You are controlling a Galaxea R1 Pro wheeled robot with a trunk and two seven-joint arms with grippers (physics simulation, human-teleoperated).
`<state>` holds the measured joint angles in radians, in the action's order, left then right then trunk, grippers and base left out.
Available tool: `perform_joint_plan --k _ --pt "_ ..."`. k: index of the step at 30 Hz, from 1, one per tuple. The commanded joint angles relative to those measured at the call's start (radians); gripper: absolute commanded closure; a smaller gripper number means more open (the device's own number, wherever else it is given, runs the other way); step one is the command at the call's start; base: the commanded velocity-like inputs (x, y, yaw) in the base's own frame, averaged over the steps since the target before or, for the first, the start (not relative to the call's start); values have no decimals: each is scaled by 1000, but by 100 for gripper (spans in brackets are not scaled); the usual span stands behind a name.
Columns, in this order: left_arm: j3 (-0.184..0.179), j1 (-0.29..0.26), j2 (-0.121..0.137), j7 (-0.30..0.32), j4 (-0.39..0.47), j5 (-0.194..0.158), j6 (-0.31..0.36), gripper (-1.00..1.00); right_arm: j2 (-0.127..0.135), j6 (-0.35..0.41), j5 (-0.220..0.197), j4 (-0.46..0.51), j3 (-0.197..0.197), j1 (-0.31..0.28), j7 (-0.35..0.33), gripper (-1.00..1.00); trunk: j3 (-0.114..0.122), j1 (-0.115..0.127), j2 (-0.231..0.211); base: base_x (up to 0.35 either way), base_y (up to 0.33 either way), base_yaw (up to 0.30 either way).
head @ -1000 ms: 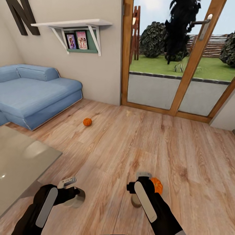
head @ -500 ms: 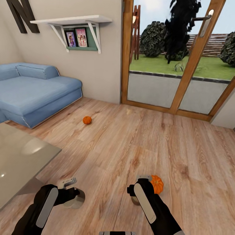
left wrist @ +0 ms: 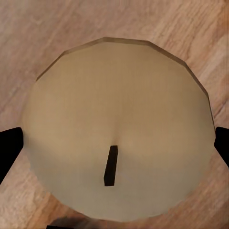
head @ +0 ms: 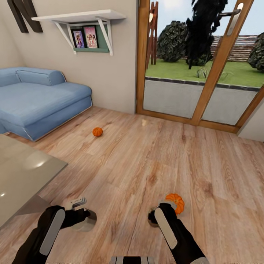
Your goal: Place each of the two pumpkins and all three candles from the living room inside a cabinet in the living room (use any cabinet), then make sure every cabinet is closed, and position the cauldron so it is next to a table in the living room.
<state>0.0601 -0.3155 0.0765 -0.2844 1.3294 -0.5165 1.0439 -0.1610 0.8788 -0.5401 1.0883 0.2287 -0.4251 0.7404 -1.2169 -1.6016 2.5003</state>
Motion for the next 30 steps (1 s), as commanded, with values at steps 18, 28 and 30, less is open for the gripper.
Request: perform_joint_plan --k 18,28,30 --pt "-42 1 56 -3 81 -226 3 100 43 -71 -21 -94 -13 -18 6 -100 -32 -3 2 0 0 0" --pt "-183 1 241 -6 96 -563 3 100 34 -76 -11 -94 -3 -18 -35 -100 -32 -3 2 0 0 0" --pt "-184 1 244 -6 96 -566 3 100 34 -76 -11 -94 -2 -18 -36 -100 -32 -3 2 0 0 0"
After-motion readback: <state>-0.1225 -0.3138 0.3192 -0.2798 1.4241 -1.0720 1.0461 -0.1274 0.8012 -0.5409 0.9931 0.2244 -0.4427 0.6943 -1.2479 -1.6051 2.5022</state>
